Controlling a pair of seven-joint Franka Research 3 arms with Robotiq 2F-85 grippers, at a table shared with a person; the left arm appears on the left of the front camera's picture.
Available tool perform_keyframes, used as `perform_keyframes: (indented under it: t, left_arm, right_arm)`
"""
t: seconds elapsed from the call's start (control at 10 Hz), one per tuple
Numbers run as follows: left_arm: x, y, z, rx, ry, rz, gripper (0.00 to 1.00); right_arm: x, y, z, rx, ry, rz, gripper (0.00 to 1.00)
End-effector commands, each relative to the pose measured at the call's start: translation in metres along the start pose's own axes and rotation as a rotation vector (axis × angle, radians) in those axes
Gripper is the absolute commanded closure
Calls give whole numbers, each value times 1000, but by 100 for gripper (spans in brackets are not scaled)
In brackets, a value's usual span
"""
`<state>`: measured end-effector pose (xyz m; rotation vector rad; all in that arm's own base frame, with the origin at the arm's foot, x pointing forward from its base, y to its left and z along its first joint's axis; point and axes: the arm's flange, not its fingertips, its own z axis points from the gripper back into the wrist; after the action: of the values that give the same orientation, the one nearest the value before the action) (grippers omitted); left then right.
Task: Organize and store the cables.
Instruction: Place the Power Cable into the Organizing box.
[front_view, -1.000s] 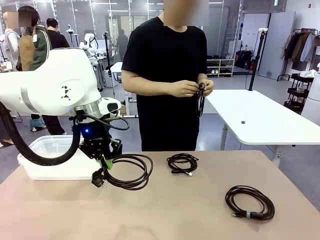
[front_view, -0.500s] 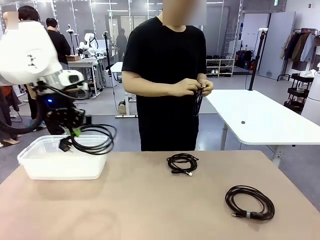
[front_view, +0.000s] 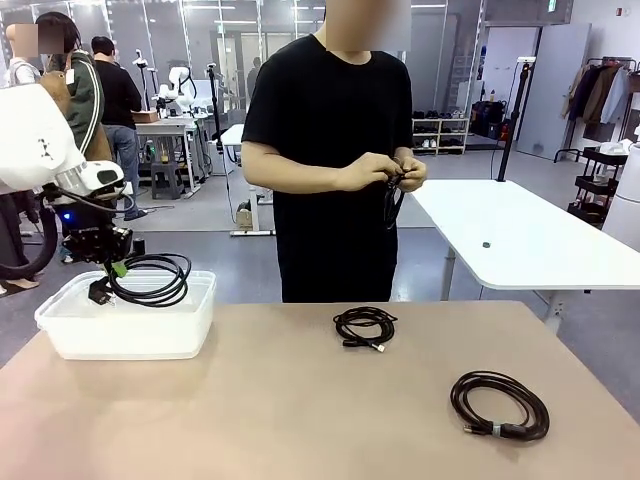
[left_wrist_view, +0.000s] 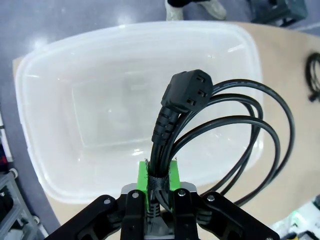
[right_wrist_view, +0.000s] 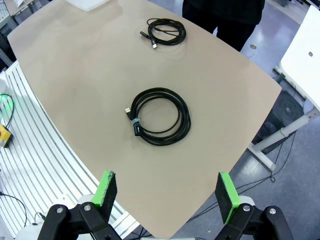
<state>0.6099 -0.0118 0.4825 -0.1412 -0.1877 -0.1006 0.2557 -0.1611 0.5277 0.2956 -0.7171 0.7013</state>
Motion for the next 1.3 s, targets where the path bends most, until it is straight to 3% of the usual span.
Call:
perform_keyframes:
  t: [0.0,0.5,1.0,1.1,1.2]
  left_arm:
    - [18,15,-9,-25,-1,7,82]
    - [35,54,-79,-27,17,111,82]
    - [22,70,-112,-35,99,141,82]
    - [21,70,-112,-38,100,143,57]
    - [20,70,-111,-36,95,142,45]
  right_arm:
    - [0,0,1,-6,-7,8,0]
    - [0,0,1,-6,-7,8,0]
    - [0,0,1,-6,-7,8,0]
    - [0,0,1,-6,-7,8,0]
    - [0,0,1,-6,-7,8,0]
